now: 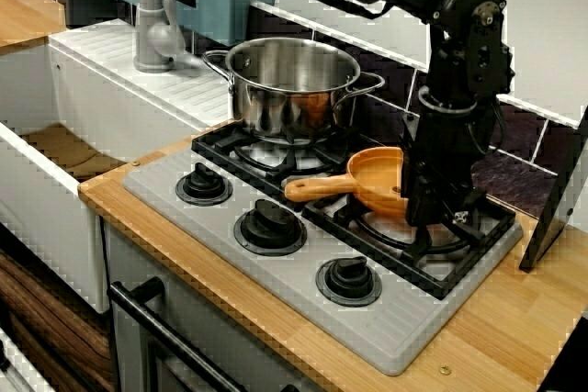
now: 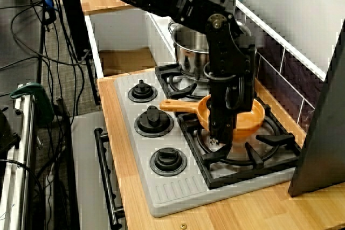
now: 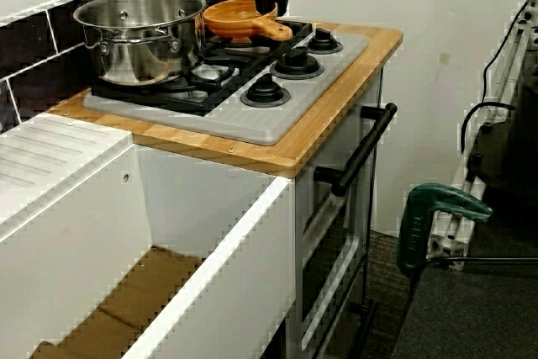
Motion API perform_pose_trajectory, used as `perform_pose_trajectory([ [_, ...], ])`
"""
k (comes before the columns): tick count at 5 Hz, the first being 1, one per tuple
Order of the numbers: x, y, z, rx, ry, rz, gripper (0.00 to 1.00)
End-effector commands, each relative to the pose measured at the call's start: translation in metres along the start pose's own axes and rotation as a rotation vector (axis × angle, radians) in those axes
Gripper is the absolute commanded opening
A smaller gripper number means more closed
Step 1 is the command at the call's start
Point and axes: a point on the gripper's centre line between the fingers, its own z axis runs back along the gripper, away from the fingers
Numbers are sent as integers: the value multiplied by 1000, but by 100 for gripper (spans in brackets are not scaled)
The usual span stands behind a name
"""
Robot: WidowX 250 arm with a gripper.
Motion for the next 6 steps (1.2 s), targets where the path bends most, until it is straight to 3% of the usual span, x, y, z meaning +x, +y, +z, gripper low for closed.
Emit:
perform_pose_trajectory([
  [1,11,9,75,-27,-137,29,0],
  [3,8,-5,112,-42,-152,-14,0],
  [4,4,-10,127,-14,-175,-27,0],
  [6,4,-5,161,-16,-224,-20,0],
])
